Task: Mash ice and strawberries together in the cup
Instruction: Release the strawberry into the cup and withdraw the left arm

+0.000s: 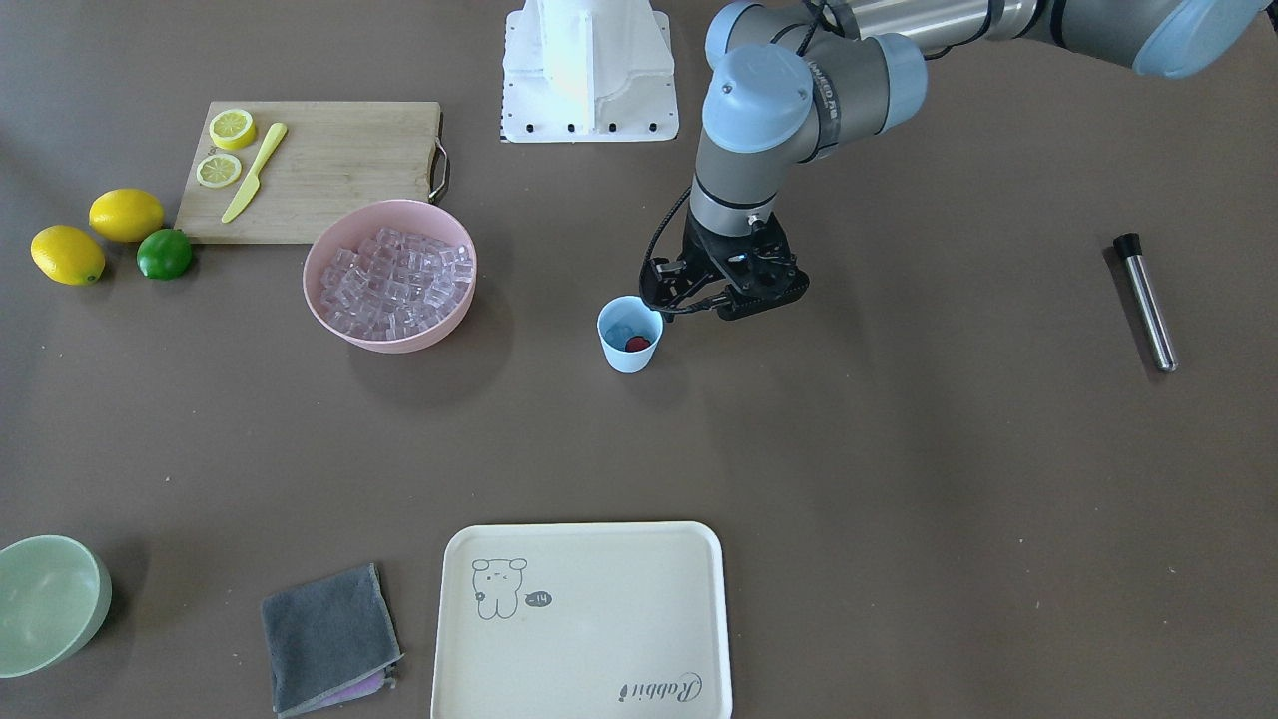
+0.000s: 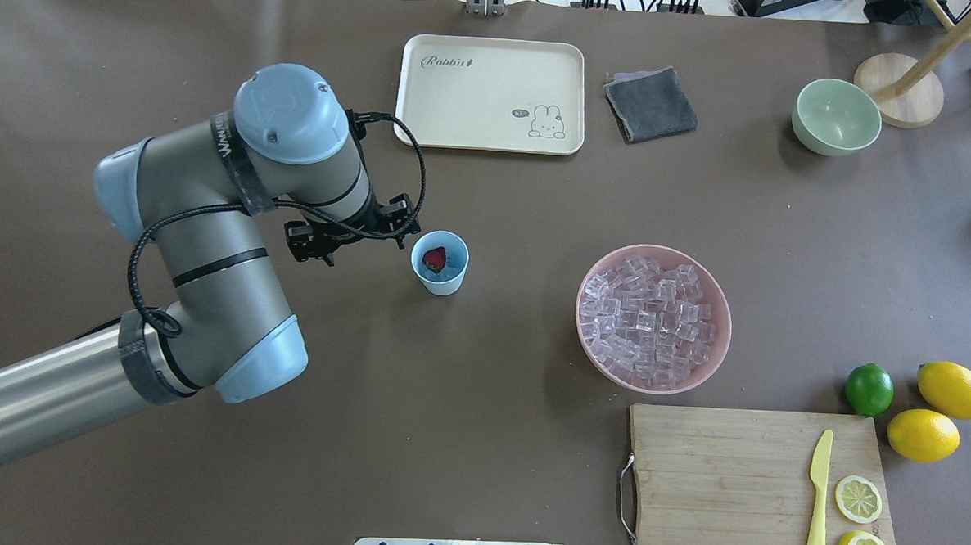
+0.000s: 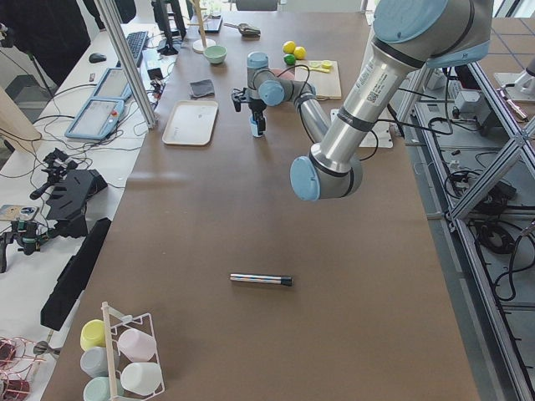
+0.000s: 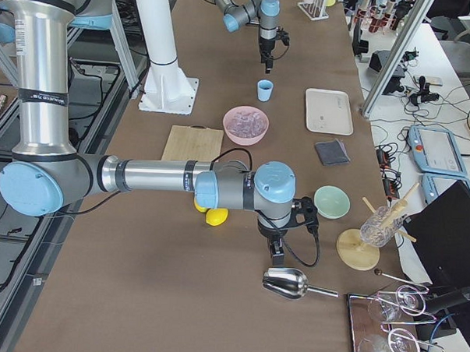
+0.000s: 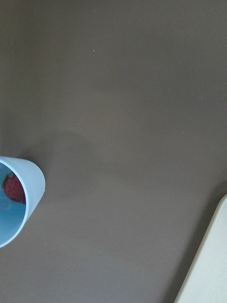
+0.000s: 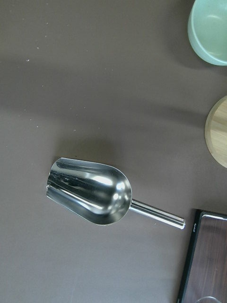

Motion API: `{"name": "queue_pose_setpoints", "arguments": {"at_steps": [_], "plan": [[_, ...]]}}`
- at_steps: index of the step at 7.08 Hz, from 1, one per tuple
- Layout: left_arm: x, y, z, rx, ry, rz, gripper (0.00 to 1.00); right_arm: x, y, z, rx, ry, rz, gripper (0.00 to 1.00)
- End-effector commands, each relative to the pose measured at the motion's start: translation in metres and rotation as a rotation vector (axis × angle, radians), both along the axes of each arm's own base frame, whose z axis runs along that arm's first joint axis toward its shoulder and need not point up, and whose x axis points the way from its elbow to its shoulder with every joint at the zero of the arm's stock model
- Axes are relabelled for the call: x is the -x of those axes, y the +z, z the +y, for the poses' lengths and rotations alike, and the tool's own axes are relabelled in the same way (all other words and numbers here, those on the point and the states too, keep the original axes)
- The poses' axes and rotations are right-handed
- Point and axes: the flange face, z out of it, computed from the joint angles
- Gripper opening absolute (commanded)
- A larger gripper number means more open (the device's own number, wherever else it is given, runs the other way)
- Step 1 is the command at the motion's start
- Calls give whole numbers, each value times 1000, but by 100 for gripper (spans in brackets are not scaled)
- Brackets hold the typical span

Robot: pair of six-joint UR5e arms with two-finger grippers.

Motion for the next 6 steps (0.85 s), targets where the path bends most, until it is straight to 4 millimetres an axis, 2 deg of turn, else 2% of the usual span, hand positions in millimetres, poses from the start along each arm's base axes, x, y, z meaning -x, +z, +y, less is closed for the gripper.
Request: {"name": "queue_pose_setpoints", "arguments": {"at_steps": [1, 2, 3, 4, 5, 6], "plan": [[77, 86, 15, -111, 89, -51, 97, 16, -5, -5, 62, 45, -24, 100], [104, 147, 18, -148, 126, -85, 97, 17, -7, -5, 64, 50, -25, 100], [166, 224, 15, -241, 139, -93, 97, 19, -5, -6, 63, 44, -23, 100], [198, 291, 16, -248, 143, -74, 97, 20, -8, -6, 58, 39, -23, 100], [235, 339, 2, -225, 143, -52, 97, 22, -7, -6, 51, 29, -16, 100], [308, 398, -8, -238, 189, -76, 97, 23, -13, -6, 36, 26, -18, 100]]}}
